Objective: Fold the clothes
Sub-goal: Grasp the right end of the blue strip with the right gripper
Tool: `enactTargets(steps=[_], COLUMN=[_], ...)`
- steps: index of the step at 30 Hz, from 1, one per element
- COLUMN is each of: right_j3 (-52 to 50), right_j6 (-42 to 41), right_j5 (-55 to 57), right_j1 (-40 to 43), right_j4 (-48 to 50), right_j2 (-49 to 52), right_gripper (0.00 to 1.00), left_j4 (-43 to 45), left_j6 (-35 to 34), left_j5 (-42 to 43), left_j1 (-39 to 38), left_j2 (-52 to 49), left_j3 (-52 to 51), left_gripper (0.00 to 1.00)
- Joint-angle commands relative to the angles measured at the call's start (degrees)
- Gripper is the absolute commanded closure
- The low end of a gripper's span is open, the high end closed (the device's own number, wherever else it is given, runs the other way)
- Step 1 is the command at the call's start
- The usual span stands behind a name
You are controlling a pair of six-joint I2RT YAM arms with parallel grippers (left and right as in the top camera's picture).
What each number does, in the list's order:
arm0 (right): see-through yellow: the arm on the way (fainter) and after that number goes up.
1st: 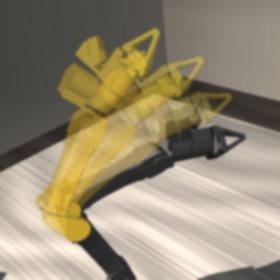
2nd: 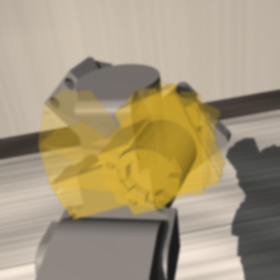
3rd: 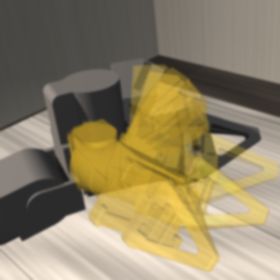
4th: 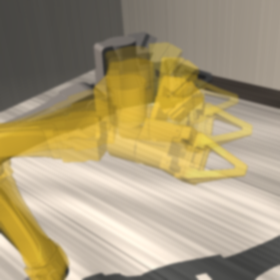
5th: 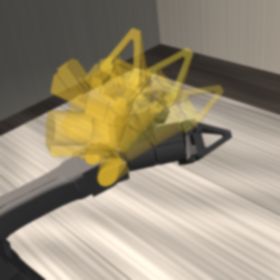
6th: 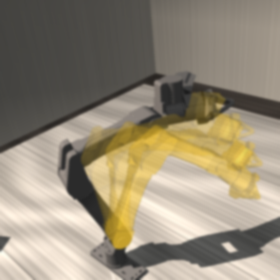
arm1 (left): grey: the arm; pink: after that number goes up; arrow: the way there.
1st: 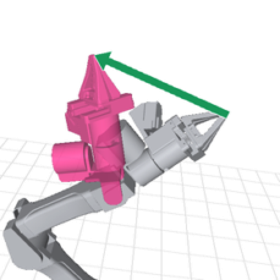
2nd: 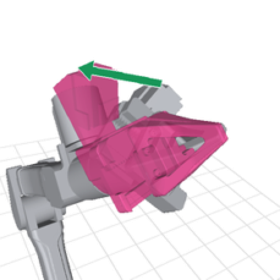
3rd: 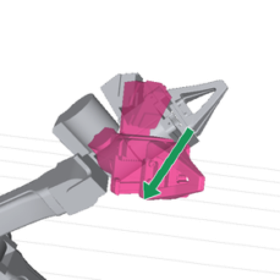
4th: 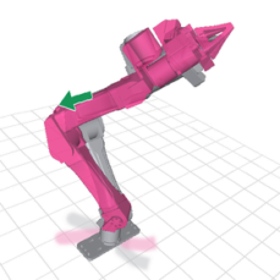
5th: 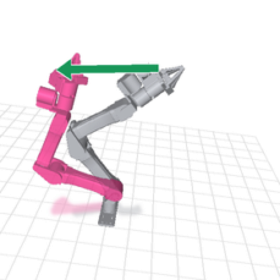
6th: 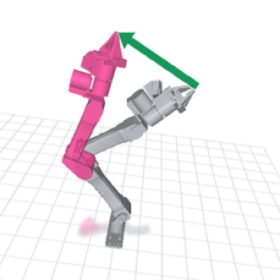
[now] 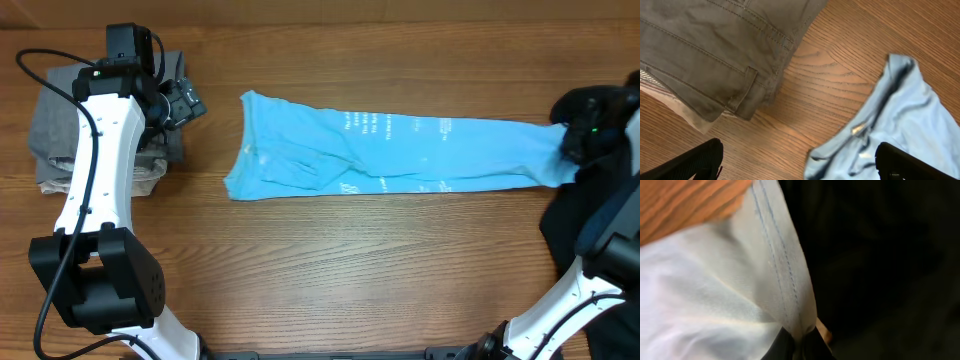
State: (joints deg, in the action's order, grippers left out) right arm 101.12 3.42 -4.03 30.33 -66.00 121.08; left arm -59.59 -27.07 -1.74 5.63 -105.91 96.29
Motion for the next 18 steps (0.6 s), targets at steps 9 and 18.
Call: enactTargets(steps=[9,18], right_j3=[13.6,13.6], right_j6=[0.0,-0.5], right_j5=[-1.3,-5.6], right_j1=[-8.2,-23.1], right_j4=[-9.9,-14.0], right_j2=[-2.5,-4.8], right_gripper=[0.96,0.96], left_j4=[0.0,0.0], left_j6=[-0.6,-0.6], left_j5=[-0.2,-0.2], left_j1=[-0.2,-0.2], left_j2=[1.4,1.4], left_j3=[1.3,1.3], left_gripper=[0.0,0.0])
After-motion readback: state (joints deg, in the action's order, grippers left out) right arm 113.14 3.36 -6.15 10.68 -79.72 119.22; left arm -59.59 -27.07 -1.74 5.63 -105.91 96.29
